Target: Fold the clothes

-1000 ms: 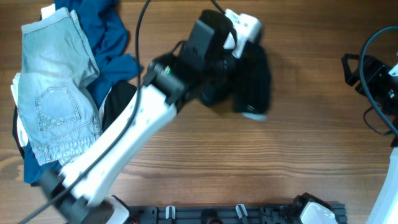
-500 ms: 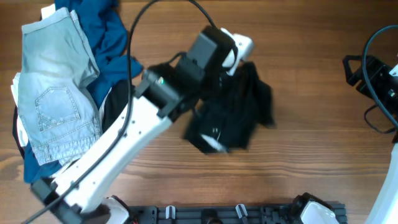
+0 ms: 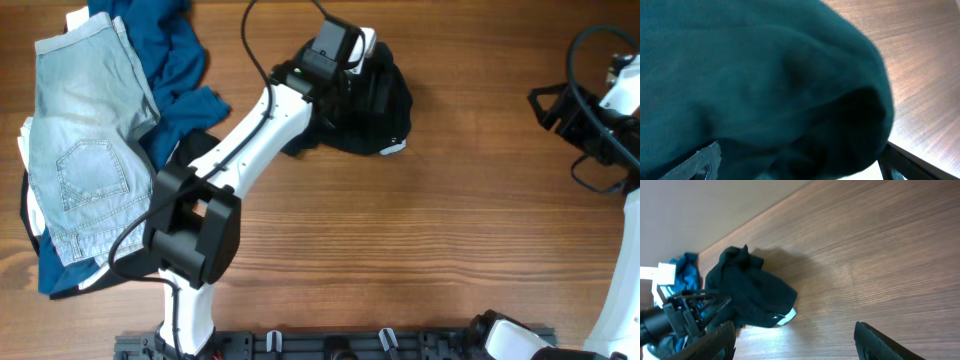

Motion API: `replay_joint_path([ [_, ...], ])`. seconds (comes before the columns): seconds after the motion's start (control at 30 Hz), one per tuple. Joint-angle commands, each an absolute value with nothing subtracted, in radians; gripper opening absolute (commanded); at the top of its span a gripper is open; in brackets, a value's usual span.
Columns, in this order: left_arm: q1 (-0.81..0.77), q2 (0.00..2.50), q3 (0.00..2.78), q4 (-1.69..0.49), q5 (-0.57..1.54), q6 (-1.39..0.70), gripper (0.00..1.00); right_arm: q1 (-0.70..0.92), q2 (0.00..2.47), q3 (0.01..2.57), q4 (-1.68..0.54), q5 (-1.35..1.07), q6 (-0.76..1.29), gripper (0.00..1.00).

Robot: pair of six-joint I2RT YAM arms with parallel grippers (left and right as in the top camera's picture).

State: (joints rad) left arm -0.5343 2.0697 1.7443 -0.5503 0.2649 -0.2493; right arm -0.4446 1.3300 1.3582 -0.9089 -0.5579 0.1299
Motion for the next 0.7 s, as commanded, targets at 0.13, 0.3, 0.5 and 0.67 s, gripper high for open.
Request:
replay_joint_path([
  [0.13,-0.384,1.88,1.757,-0.839,0.332,-0.243,1.0,-0.207,1.391,1.366,-0.971,-0.559,0.023,0.76],
  [0.3,-0.288,1.82,1.756,-1.026,0.324,-0.163,1.0,-0.065,1.449,1.328,-0.947,-0.501,0.026,0.77],
  [0.5,-0.189,1.818,1.753,-1.096,0.302,-0.133,1.0,0.162,1.531,1.23,-0.826,-0.501,0.019,0.77],
  [0.67,-0.076,1.818,1.752,-1.085,0.301,-0.134,1.0,0.368,1.606,1.203,-0.665,-0.374,0.03,0.77],
])
